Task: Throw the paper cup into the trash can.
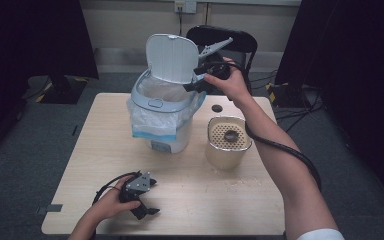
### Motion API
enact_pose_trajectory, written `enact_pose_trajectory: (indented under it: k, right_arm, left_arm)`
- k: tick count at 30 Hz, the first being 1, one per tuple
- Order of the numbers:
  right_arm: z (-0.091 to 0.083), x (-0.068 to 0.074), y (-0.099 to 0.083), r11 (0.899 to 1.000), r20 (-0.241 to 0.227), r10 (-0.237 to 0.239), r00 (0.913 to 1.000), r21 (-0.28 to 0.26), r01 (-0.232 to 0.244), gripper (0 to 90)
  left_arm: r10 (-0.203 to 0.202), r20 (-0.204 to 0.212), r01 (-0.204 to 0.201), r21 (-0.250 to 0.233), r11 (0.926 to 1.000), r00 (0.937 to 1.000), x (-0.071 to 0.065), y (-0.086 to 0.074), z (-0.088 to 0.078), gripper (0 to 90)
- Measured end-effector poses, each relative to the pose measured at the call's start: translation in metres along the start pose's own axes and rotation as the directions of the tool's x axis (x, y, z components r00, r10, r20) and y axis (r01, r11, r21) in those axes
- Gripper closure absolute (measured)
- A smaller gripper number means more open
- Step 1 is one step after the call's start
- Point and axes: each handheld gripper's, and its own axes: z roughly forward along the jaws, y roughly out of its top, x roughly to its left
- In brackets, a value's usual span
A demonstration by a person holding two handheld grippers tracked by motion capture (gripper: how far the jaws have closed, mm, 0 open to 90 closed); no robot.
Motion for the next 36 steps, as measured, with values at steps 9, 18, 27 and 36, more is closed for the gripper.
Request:
enact_pose_trajectory:
  k: [9,18,27,36]
  right_arm:
    - [-0.010,-0.007,-0.005,1.000,0.024,0.020,0.9995,0.004,-0.020,16.8]
    - [-0.006,-0.013,-0.002,0.999,0.038,0.035,0.9986,-0.021,-0.034,16.8]
    - [-0.002,-0.008,0.001,0.999,0.034,0.033,0.9989,-0.036,-0.031,16.5]
    - [-0.008,-0.007,0.008,0.999,0.046,0.013,0.9989,-0.050,-0.010,19.3]
  left_arm:
    - [-0.002,-0.003,0.002,0.001,1.0000,1.0000,0.000,0.000,0.000,1.1]
    - [-0.004,0.004,0.004,-0.017,0.9998,1.0000,0.000,-0.001,0.001,1.0]
    - [-0.002,0.003,0.002,-0.014,0.9999,1.0000,0.000,-0.001,0.001,1.0]
    - [-0.002,0.000,0.002,-0.008,1.0000,1.0000,0.000,0.000,0.001,1.0]
